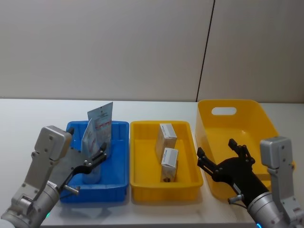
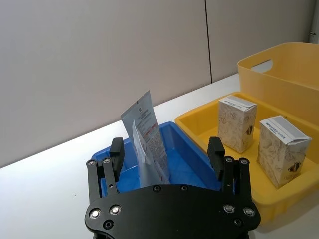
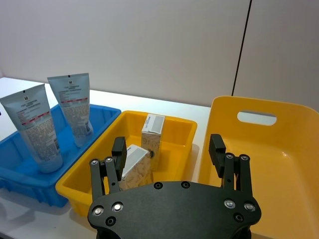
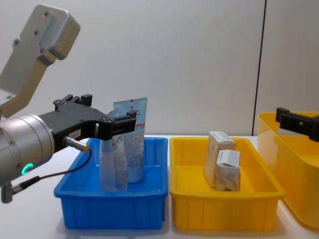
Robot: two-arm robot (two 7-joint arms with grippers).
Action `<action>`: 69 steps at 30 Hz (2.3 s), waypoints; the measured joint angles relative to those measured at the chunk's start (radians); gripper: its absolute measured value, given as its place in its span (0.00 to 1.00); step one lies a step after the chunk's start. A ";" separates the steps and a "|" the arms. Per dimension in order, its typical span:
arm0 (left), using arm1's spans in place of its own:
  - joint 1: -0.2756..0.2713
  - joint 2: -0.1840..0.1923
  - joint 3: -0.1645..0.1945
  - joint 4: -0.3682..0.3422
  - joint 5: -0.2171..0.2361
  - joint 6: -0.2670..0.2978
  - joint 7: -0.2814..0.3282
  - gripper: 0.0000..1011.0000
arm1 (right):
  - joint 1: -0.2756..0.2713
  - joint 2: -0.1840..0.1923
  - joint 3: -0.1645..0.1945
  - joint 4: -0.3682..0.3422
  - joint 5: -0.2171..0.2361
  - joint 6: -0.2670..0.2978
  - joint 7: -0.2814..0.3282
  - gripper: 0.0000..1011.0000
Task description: Bimanual collaborative sorting of washing and personal care products
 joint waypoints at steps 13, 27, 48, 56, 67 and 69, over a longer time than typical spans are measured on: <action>0.000 0.000 0.000 0.000 0.000 0.000 0.000 0.99 | 0.000 0.000 0.000 0.000 0.000 0.000 0.000 0.99; 0.000 0.000 0.000 0.000 0.000 0.000 0.000 0.99 | 0.000 0.000 0.000 0.000 0.000 0.000 0.000 0.99; 0.000 0.000 0.000 0.000 0.000 0.000 0.000 0.99 | 0.059 0.026 -0.003 -0.006 0.022 0.157 0.050 0.99; 0.000 0.000 0.000 0.000 0.000 0.000 0.000 0.99 | 0.108 0.038 -0.030 -0.007 0.024 0.304 0.072 0.99; 0.000 0.000 0.000 0.000 0.000 0.000 0.000 0.99 | 0.166 0.011 -0.087 0.021 -0.009 0.415 0.060 0.99; 0.000 0.000 0.000 0.000 0.000 0.000 0.000 0.99 | 0.175 0.001 -0.097 0.030 -0.020 0.424 0.051 0.99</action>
